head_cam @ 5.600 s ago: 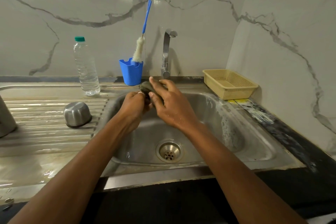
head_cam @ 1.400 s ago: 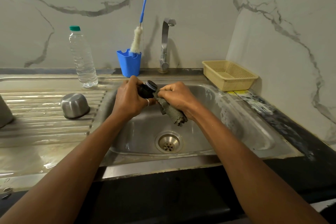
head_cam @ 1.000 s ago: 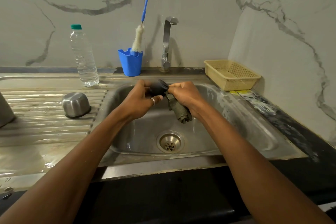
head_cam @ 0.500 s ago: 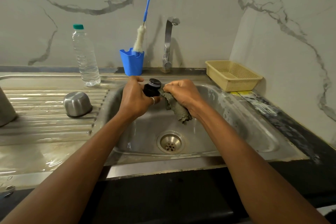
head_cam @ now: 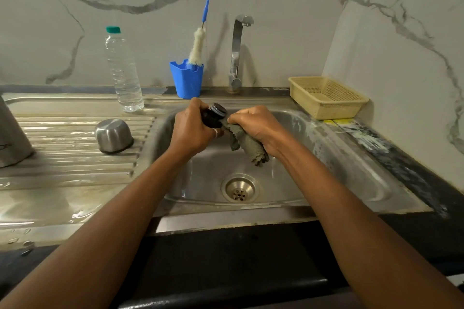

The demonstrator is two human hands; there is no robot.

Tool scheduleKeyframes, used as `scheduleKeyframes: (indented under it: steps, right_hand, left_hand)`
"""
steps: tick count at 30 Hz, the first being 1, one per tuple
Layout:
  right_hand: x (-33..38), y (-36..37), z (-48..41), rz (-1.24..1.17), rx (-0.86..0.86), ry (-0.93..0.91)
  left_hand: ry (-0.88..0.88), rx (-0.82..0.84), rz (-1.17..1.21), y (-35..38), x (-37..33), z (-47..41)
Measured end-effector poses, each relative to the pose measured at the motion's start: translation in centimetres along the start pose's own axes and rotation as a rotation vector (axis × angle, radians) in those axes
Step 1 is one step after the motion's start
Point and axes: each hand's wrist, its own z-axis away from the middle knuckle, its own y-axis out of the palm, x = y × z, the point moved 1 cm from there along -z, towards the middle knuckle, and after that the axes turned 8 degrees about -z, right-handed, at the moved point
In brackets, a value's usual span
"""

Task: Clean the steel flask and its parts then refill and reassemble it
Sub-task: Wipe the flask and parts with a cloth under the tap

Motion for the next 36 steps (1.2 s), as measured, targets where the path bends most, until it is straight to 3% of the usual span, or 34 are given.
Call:
scheduleKeyframes:
  steps: [4, 9, 15, 20, 36]
  right_hand:
    - [0.6, -0.2, 0.6, -0.065, 0.016, 0.004]
    - [0.6, -0.2, 0.5, -0.146, -0.110, 0.004]
    - [1.8, 1.9, 1.8, -0.447, -0.236, 0.091]
    - [3.4, 4.7, 2.6, -0.547, -0.270, 0.117]
    - [4.7, 13.2, 5.1, -0.520, -0.240, 0.139]
  left_hand:
    - [-0.022, -0.033, -0.018, -0.2, 0.2, -0.1]
    - [-0.049, -0.054, 0.010, -0.3, 0.0, 0.1]
    - [-0.106, -0.086, 0.068, -1.9, -1.2, 0.4]
    - [-0.132, -0.044, 0.148, -5.5, -1.2, 1.3]
    - [-0.433, -0.260, 0.238, -18.8, 10.7, 6.6]
